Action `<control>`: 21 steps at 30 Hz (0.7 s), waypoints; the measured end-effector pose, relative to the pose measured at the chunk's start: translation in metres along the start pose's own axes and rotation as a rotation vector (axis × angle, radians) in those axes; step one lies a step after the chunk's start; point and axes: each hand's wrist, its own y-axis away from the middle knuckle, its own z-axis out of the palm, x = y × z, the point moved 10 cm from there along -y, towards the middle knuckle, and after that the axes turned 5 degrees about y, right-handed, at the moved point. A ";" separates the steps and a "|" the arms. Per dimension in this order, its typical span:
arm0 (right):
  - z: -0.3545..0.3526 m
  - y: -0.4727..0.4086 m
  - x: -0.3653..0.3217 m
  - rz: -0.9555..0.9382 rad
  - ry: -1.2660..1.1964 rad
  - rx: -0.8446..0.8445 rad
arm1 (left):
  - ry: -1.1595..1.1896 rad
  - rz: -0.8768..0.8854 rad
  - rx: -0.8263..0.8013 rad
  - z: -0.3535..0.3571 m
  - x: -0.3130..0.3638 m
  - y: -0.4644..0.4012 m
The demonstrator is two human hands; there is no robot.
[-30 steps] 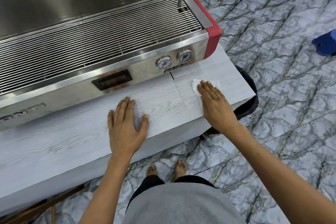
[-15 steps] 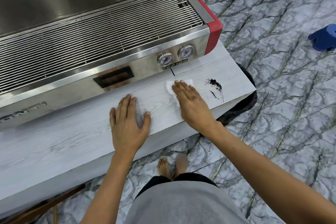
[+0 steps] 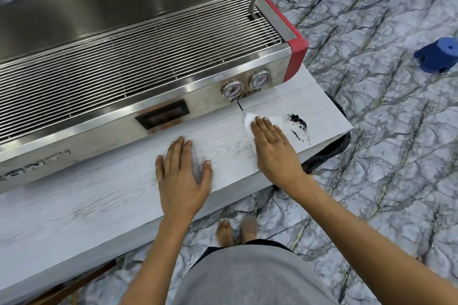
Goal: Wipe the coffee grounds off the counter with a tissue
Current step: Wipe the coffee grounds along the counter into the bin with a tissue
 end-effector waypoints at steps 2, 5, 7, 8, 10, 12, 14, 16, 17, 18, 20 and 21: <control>0.000 -0.002 -0.001 -0.010 0.000 -0.002 | -0.004 0.003 0.000 0.000 0.000 0.000; -0.002 -0.012 0.008 0.009 -0.003 -0.009 | -0.005 0.006 -0.011 0.002 -0.001 0.000; -0.003 -0.015 0.016 0.035 -0.005 -0.018 | -0.005 0.007 -0.018 0.002 0.000 -0.001; -0.003 -0.015 0.019 0.048 -0.004 -0.025 | -0.004 0.007 -0.019 0.002 -0.001 -0.001; -0.003 -0.011 0.024 0.072 0.003 -0.036 | 0.003 0.009 -0.019 0.002 -0.001 0.000; -0.005 -0.005 0.026 0.087 0.003 -0.036 | 0.006 0.012 -0.020 0.001 -0.001 0.000; -0.006 0.003 0.026 0.099 -0.002 -0.029 | 0.009 0.013 -0.022 0.001 -0.001 0.000; -0.007 0.009 0.023 0.104 -0.004 -0.027 | 0.012 0.010 -0.023 0.001 -0.001 0.000; -0.008 0.012 0.022 0.107 -0.005 -0.028 | 0.014 0.012 -0.024 0.001 -0.001 0.000; -0.007 0.013 0.020 0.107 -0.005 -0.029 | 0.017 0.013 -0.025 0.002 -0.001 0.000; -0.006 0.015 0.018 0.109 -0.003 -0.031 | 0.016 0.016 -0.030 0.002 -0.001 0.000; -0.006 0.015 0.019 0.111 -0.002 -0.031 | 0.014 0.017 -0.031 0.002 -0.001 -0.001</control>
